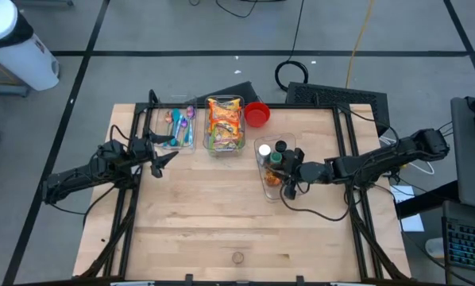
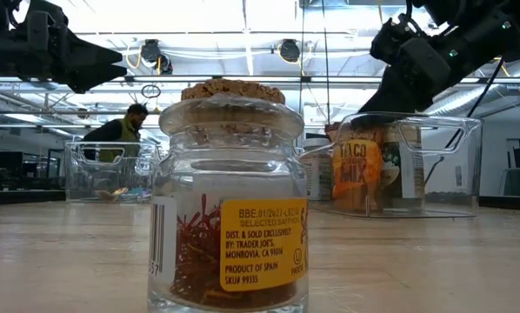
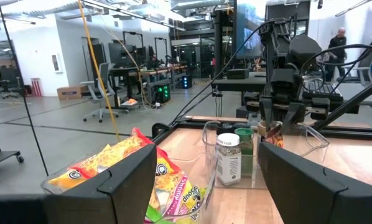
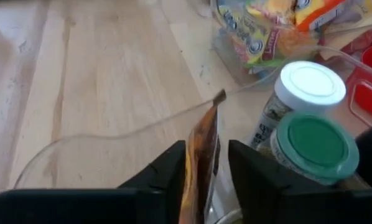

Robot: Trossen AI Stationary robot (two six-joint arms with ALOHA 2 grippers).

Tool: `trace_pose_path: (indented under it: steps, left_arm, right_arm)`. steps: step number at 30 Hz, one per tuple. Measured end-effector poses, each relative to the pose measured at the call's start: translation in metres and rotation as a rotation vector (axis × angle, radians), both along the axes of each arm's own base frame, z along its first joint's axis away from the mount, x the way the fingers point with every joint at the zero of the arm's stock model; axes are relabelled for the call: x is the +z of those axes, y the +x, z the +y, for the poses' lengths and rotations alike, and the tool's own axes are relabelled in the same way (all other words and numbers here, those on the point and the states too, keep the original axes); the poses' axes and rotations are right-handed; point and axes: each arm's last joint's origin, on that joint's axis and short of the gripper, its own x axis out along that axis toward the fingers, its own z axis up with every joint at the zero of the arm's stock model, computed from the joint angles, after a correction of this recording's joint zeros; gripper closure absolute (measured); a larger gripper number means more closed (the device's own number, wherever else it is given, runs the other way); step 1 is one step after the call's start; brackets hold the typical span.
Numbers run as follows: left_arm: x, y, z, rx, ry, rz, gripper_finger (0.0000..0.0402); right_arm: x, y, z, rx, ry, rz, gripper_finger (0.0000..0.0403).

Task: Pick & Place Food Item
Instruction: Put the orange seasoning pack into the bottom right transparent bin, then put the brown seasoning bottle into the bottom right transparent bin

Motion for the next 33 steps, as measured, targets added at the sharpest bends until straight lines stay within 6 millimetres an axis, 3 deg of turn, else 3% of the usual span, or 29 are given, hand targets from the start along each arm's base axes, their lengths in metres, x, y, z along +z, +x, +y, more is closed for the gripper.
trace_pose_path:
  steps: [9,14,20,25,30,33]
  left_arm:
    - [0.000,0.000,0.000,0.000,0.000,0.000,0.0119]
    - [0.000,0.000,0.000,0.000,0.000,0.000,0.0119]
    - [0.000,0.000,0.000,0.000,0.000,0.000,0.0119]
    - [0.000,0.000,0.000,0.000,0.000,0.001,0.0119]
    - [0.000,0.000,0.000,0.000,0.000,0.000,0.0119]
    - [0.000,0.000,0.000,0.000,0.000,0.000,0.0119]
  right_arm:
    - [0.018,0.008,0.004,0.027,0.000,-0.162,0.0222]
    - [0.036,0.011,0.021,0.097,0.026,-0.336,0.0191]
    - [0.053,0.006,0.050,0.296,0.088,-0.509,0.0163]
    - [0.051,0.005,0.079,0.414,0.125,-0.536,0.0154]
    - [0.059,0.025,0.118,0.510,0.122,-0.461,0.0147]
    - [0.061,0.047,0.143,0.553,0.061,-0.314,0.0142]
